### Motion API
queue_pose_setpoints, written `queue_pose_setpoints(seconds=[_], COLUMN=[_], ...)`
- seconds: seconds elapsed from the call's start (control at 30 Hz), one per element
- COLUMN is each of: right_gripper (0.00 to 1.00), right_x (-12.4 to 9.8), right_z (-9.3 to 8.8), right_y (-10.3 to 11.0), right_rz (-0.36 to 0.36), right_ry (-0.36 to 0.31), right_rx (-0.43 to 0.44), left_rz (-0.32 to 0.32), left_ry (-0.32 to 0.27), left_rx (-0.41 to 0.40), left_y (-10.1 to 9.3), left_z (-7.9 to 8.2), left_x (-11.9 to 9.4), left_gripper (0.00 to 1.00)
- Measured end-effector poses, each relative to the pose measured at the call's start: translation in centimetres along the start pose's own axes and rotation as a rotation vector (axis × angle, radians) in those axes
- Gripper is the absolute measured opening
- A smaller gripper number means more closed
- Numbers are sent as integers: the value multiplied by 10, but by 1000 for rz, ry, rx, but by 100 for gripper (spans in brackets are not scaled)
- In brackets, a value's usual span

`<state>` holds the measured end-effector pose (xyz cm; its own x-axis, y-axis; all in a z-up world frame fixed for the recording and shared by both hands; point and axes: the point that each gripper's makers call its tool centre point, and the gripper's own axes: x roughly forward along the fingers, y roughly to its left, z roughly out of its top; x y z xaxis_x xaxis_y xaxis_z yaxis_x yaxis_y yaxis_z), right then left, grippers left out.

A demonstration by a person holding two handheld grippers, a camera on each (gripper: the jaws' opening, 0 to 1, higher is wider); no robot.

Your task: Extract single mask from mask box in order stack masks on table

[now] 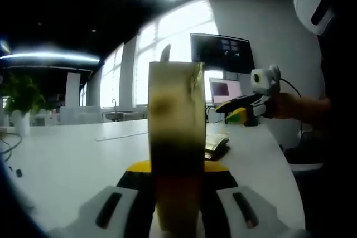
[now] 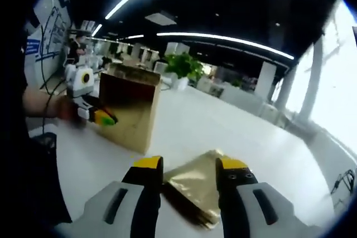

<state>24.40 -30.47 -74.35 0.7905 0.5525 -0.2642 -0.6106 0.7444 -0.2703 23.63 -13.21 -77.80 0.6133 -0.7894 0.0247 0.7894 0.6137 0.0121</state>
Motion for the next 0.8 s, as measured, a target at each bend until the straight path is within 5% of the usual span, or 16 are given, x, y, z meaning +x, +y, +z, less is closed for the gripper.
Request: queue_pose_setpoints(seconds=[0.17,0.47,0.8], right_gripper=[34,31,31], right_x=[3,1,-1], right_z=[17,26,34], right_y=[4,4,6], right_rz=[45,82,94], right_ry=[-94,-158,-173], right_rx=[104,203,137], left_rz=[1,2,0], left_ry=[0,1,0], left_rx=[-2,-2,-1], left_y=[0,0,0], left_z=[0,0,0], left_x=[0,0,0], left_gripper=[32,32,32])
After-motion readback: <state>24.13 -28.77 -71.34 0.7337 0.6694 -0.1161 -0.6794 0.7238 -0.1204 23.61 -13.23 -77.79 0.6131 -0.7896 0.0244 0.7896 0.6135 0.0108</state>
